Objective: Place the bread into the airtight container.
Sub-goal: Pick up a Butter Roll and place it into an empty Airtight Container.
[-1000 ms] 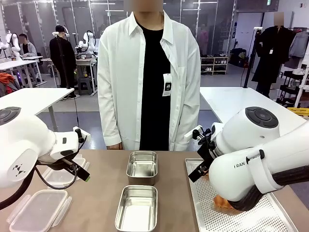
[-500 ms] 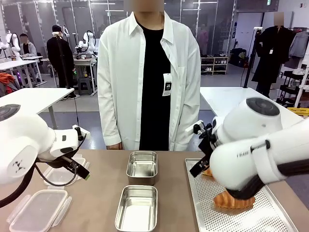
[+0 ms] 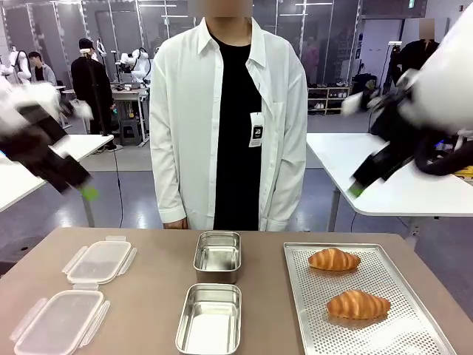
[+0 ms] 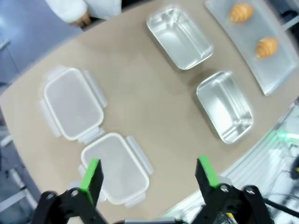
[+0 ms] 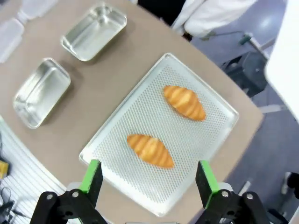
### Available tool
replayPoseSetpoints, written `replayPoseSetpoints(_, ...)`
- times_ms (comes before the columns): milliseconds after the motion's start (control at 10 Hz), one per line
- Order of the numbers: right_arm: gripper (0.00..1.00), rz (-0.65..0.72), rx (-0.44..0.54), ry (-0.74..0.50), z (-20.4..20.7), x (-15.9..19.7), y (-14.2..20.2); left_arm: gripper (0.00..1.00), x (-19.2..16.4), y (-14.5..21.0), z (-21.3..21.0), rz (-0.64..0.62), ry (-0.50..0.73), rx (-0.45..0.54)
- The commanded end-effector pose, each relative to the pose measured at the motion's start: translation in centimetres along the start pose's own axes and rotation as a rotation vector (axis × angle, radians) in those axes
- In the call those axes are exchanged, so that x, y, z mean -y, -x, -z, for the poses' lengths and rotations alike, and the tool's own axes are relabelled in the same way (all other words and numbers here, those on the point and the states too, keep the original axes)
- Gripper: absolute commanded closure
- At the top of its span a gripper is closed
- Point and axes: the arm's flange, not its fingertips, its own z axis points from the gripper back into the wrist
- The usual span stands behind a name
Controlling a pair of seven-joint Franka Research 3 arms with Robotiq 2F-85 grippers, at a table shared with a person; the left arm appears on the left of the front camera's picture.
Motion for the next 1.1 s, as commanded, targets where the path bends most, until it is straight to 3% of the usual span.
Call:
replayPoseSetpoints(0, 0.00, -0.034, 0.025, -0.054, -7.5, 2.8, 2.5, 0.00, -2.9, -0.7, -7.5, -0.048, 0.052, -0.005)
replayPoseSetpoints(400, 0.00, -0.018, 0.149, -0.071, -19.6, 6.8, 11.7, 0.00, -6.7, 4.8, -19.3, -0.007, 0.044, 0.106)
replayPoseSetpoints(700, 0.00, -0.012, 0.169, -0.065, -22.2, 8.0, 15.7, 0.00, -7.8, 8.8, -22.4, -0.056, 0.032, 0.182)
replayPoseSetpoints(900, 0.00, 0.012, 0.168, -0.045, -22.1, 8.0, 15.7, 0.00, -7.7, 9.1, -22.3, -0.060, 0.050, 0.211)
replayPoseSetpoints(1000, 0.00, 0.011, 0.182, -0.062, -22.7, 8.0, 15.8, 0.00, -8.3, 8.8, -23.3, -0.076, 0.001, 0.184)
